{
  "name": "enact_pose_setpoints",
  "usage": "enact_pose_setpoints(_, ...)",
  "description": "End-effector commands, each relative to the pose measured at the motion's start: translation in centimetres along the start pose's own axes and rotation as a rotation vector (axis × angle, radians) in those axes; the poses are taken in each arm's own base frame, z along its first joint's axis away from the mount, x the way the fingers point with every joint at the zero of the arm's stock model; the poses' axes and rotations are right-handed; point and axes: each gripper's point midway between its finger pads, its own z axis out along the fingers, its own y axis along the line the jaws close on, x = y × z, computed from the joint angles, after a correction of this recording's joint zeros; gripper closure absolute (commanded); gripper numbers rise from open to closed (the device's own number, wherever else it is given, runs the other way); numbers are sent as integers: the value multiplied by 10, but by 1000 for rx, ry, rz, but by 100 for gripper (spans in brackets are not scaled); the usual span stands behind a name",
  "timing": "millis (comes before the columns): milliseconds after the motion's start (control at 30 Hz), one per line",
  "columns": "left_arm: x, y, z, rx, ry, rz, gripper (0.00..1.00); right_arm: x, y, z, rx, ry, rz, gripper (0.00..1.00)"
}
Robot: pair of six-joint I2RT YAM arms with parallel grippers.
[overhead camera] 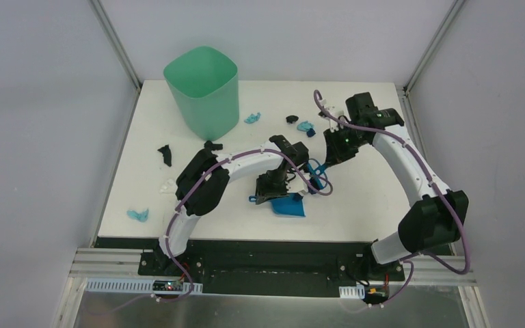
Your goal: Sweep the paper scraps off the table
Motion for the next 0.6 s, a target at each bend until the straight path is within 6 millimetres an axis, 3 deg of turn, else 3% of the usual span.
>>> enact_pose_setpoints(0,0,-2,-12,-21,-13,19,94,-33,-34,-50,293,-122,-133,100)
enact_pose_setpoints(100,6,-1,-11,-30,15,23,94,-33,-57,-52,406,-66,-137,100)
enact_pose_setpoints(267,10,-3,-8,-20,30,15,95,-26,-76,-36,535,21,-144,100)
enact_pose_setpoints(400,9,-5,-6,-5,34,5,95,-20,-66,-11,538,99,-193,100)
enact_pose_setpoints(567,3,-4,-7,0,14,-17,95,-21,-40,13,371,97,-134,100)
